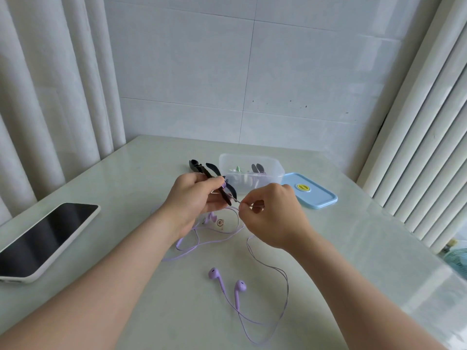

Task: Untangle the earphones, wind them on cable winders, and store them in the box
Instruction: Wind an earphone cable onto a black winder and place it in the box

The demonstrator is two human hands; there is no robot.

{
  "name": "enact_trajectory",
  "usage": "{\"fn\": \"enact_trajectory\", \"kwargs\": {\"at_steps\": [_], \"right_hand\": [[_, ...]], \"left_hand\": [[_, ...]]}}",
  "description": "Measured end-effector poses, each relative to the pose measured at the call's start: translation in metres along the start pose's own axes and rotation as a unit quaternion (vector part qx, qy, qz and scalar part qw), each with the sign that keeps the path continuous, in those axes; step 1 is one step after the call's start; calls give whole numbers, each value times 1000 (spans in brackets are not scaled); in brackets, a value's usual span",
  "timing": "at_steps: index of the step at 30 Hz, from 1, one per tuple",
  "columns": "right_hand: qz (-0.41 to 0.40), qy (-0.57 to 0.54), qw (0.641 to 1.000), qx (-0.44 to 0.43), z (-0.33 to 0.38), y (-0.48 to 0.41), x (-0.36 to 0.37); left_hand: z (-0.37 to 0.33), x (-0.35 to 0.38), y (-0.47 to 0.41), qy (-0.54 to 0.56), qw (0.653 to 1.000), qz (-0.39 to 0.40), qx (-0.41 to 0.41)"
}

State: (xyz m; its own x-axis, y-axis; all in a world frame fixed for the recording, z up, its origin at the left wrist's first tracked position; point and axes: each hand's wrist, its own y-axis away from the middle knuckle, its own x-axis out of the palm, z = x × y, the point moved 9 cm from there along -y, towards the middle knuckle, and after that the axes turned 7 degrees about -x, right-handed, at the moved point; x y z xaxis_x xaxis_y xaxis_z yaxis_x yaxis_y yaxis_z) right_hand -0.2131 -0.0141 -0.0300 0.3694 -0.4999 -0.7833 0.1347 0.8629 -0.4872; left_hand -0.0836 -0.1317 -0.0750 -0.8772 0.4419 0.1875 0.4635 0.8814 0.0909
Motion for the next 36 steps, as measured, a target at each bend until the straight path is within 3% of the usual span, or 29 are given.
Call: {"fn": "enact_trajectory", "kwargs": {"at_steps": [2, 5, 9, 17, 23, 26, 31, 36], "right_hand": [[-11, -32, 999, -28, 10, 1, -2], [-110, -63, 991, -40, 12, 1, -22], [-181, -33, 982, -51, -1, -1, -33], [-227, 99, 963, -105, -13, -2, -40], [-242, 136, 958, -70, -32, 1, -46], [-198, 155, 968, -8, -52, -2, -39], [-30, 191, 980, 42, -69, -5, -7], [47, 180, 982, 12, -51, -2, 8]], "left_hand": [[-4, -2, 1, -90, 995, -23, 41], [-12, -2, 4, -209, 974, -22, 88], [-8, 18, 10, -218, 967, 98, 83], [-2, 31, 13, -274, 945, 143, 106], [-11, 43, 22, -194, 953, 203, 110], [-14, 44, 24, -71, 966, 235, 84], [-23, 38, 23, 72, 968, 230, 72], [-25, 17, 10, 157, 975, 142, 70]]}}
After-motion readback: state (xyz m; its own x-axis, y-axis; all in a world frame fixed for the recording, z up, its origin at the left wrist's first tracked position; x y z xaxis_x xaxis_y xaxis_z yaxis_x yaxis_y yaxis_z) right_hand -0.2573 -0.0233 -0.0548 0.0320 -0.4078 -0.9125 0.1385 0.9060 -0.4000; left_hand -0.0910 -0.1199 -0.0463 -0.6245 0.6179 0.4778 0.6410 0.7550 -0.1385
